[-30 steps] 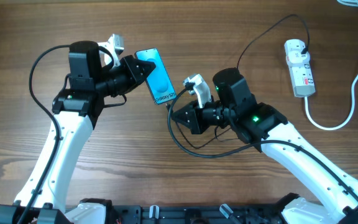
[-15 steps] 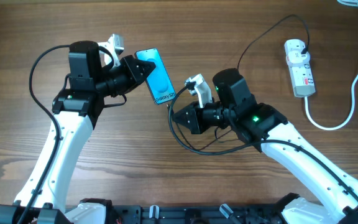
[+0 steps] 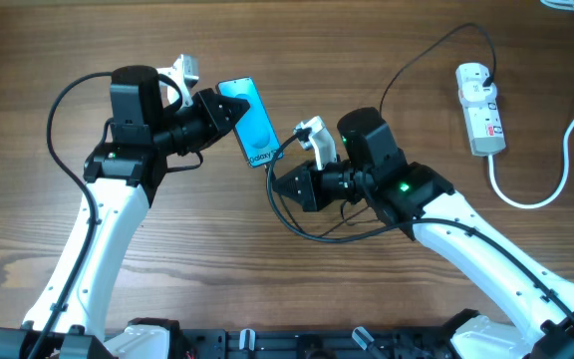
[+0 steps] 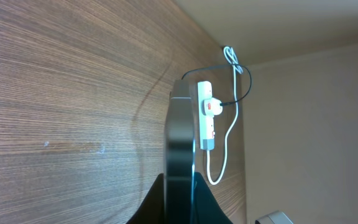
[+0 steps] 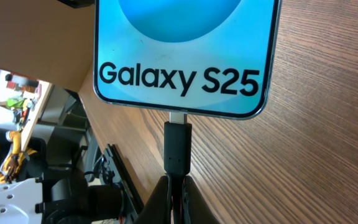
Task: Plug charger to phone and switch on socket
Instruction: 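Push the USB-C plug up into the phone's port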
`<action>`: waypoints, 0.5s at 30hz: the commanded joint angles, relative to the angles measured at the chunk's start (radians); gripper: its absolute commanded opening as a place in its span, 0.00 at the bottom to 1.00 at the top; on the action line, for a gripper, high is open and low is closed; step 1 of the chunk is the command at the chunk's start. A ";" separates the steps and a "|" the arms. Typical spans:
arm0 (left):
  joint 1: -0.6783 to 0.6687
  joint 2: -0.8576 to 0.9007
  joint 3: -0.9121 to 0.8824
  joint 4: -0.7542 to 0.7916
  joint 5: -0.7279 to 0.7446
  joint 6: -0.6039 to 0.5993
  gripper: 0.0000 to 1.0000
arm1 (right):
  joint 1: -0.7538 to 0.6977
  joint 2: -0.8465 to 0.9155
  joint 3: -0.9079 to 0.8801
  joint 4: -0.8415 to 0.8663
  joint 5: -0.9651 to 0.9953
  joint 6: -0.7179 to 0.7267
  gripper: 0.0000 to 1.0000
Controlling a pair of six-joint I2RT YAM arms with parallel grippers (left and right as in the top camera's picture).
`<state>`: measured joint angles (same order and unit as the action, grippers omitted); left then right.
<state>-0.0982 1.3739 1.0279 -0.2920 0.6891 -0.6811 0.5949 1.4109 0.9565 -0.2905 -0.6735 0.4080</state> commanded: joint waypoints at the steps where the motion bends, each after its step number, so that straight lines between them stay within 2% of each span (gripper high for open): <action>1: -0.005 -0.016 0.012 0.009 0.027 0.031 0.04 | 0.002 0.009 0.021 0.010 -0.022 0.011 0.05; 6: -0.005 -0.016 0.012 0.006 0.027 0.076 0.04 | 0.002 0.008 0.021 -0.018 -0.023 0.010 0.05; 15: -0.005 -0.016 0.012 0.006 0.027 0.076 0.04 | 0.002 0.008 0.021 -0.008 -0.034 0.009 0.05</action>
<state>-0.0982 1.3739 1.0279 -0.2924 0.6891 -0.6289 0.5949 1.4109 0.9565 -0.3065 -0.6739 0.4080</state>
